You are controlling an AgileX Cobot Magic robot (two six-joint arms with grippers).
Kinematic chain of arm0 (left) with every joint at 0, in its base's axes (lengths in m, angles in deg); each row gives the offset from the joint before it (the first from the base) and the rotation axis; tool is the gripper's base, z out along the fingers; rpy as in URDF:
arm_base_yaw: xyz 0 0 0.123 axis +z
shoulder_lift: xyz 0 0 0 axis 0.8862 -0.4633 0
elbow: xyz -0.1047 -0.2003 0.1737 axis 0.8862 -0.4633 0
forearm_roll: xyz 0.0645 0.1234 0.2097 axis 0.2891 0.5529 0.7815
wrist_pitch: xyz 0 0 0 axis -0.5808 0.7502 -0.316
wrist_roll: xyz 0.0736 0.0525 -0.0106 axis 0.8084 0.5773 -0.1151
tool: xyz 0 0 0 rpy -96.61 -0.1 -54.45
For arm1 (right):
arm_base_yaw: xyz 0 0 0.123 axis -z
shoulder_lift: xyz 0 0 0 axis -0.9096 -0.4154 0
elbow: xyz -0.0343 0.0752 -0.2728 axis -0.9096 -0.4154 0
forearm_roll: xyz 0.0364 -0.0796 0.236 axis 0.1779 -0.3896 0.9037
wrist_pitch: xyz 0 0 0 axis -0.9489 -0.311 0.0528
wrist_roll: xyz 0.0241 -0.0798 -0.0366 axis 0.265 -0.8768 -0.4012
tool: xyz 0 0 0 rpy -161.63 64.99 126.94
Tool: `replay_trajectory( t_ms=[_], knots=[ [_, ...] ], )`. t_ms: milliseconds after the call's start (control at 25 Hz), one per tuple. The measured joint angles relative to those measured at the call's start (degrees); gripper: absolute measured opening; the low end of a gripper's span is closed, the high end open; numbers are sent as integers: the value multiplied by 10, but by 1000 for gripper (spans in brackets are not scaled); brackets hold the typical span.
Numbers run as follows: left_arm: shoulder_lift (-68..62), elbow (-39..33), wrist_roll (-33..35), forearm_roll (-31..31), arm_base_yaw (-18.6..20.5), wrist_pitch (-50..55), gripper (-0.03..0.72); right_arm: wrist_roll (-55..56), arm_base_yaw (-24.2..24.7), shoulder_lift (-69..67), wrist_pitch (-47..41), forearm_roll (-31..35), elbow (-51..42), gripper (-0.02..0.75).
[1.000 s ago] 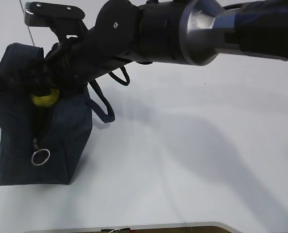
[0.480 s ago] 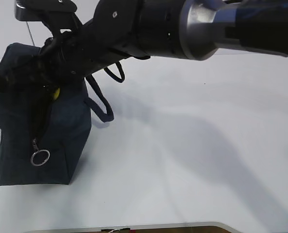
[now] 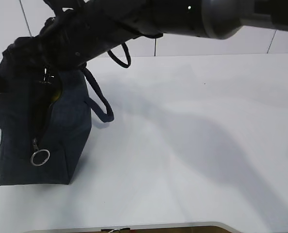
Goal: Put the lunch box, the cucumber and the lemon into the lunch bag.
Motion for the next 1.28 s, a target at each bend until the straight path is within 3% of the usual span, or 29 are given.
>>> replay_trajectory(
  t_ms=[480,840,1040,1280],
  knots=[
    [0,0,0,0,0,1,12,42,81,15,-131,-11,2,492],
    [0,0,0,-1,0,1,12,97,85,23,-182,-26,2,492],
    [0,0,1,-1,0,1,12,164,85,23,-179,-80,2,492],
    [0,0,1,-1,0,1,12,176,87,23,-165,-64,2,492]
  ],
)
